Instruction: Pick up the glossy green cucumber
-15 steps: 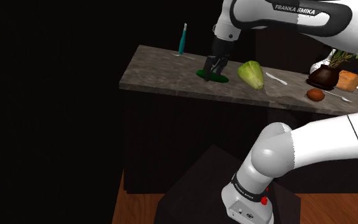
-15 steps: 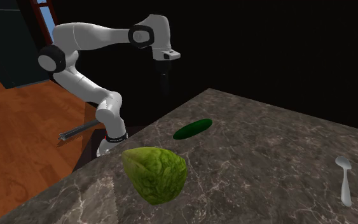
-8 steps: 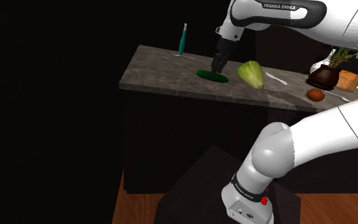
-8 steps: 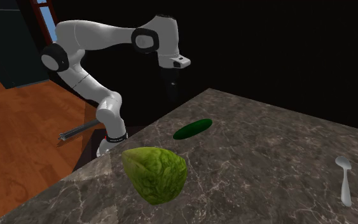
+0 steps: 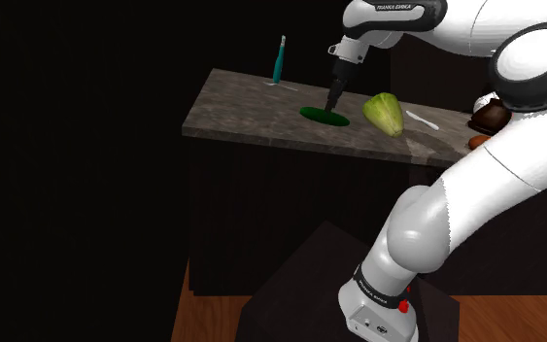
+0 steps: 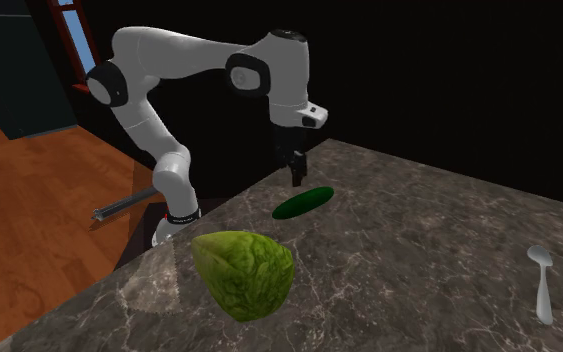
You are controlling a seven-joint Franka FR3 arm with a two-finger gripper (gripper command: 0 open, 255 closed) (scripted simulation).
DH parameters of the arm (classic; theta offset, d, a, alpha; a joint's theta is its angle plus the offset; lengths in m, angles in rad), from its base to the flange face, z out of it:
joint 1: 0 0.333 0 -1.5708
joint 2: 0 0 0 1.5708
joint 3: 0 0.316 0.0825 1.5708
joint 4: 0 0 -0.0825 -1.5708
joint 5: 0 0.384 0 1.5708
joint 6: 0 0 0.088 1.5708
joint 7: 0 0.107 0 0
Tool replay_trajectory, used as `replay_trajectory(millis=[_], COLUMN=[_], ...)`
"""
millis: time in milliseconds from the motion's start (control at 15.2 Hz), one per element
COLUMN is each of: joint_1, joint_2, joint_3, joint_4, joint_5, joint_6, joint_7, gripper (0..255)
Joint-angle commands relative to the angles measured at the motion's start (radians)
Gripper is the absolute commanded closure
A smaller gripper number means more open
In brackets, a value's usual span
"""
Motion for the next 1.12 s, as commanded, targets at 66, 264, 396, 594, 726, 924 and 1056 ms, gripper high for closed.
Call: replay_trajectory(millis=[66,264,396,594,726,924,1056], joint_1=[0.024,0.015,0.013,0.012,0.012,0.012,0.013], joint_2=[0.159,0.290,0.287,0.284,0.284,0.282,0.281], joint_3=[-0.106,-0.167,-0.164,-0.163,-0.164,-0.163,-0.163], joint_4=[0.135,0.238,0.208,0.166,0.131,0.128,0.128], joint_5=[0.093,0.185,0.183,0.182,0.182,0.181,0.180], joint_6=[-0.022,-0.051,-0.024,0.017,0.051,0.053,0.053], joint_7=[-0.178,-0.309,-0.310,-0.312,-0.315,-0.315,-0.314], gripper=[0,0,0,0,0,255,255])
